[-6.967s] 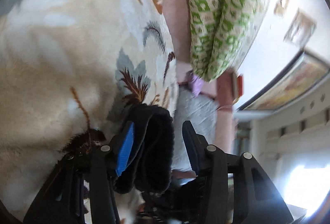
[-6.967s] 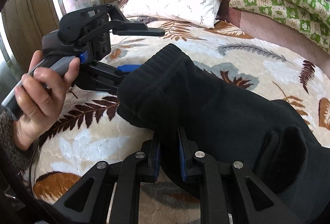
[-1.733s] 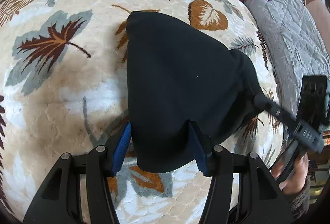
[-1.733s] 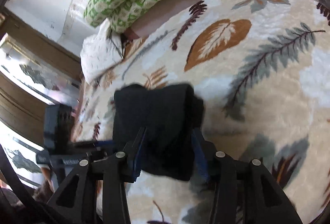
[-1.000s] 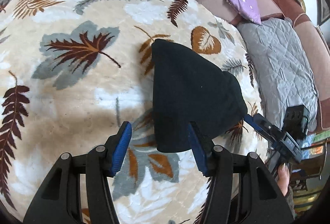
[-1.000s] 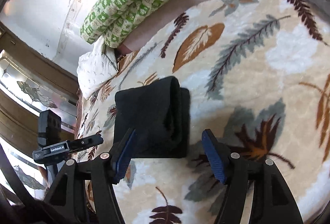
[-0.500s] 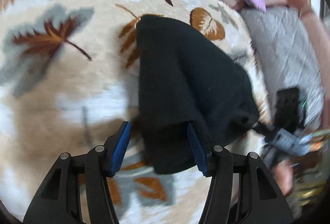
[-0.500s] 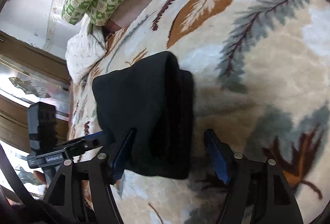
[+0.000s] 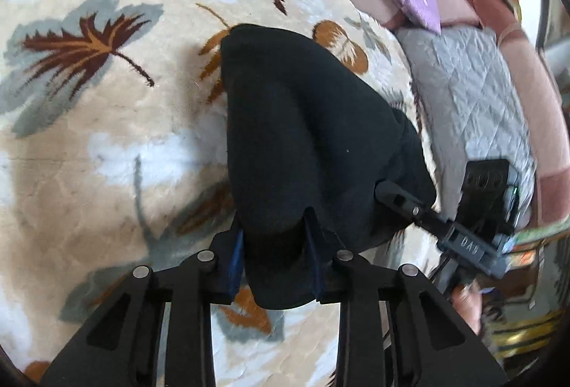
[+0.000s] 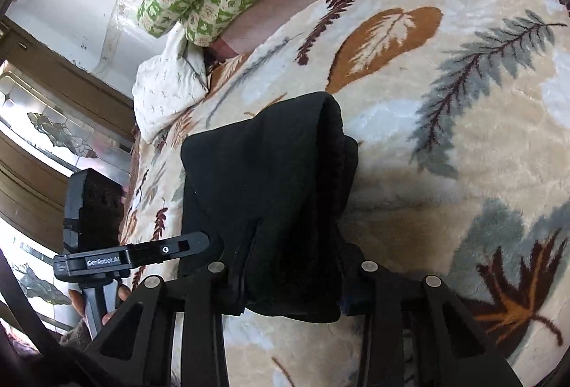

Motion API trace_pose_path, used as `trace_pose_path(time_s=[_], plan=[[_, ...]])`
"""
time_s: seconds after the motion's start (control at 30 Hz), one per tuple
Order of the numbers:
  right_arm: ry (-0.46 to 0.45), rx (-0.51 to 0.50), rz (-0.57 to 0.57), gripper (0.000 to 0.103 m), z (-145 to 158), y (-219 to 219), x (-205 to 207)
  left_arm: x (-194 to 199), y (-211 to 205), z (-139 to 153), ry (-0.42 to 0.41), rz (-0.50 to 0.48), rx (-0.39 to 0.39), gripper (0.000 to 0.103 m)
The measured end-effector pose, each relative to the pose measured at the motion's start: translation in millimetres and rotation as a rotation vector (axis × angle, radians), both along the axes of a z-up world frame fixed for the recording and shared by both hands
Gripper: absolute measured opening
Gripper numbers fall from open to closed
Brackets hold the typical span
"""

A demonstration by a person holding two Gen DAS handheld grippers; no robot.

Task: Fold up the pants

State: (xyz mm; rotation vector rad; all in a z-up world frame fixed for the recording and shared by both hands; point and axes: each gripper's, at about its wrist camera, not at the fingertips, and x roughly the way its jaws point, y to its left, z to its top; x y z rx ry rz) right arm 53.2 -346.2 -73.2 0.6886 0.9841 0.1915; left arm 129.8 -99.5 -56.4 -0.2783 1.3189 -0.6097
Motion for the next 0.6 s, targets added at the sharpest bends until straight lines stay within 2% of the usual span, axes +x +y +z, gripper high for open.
trace_pose_path(time_s=[0.17,0.4,0.53,0.6], plan=[[-0.013,-0.001,0.019,0.035,5.7,13.0,-2.2,-7.4,8.4,16.8,-0.083,-0.018,0.062,0.027],[-0.06,-0.033,0.076,0.035,34.7,47.8,23.2,1.3,48.8,42.3,-0.122,0.053,0.062,0.027],[-0.045,-0.05,0.108,0.035,36.5,70.5,46.6,12.1,73.4,34.9,-0.095,0.084,0.076,0.027],[-0.027,-0.057,0.123,0.035,29.0,80.3,55.1,18.3,88.0,19.0,-0.038,0.091,0.065,0.027]])
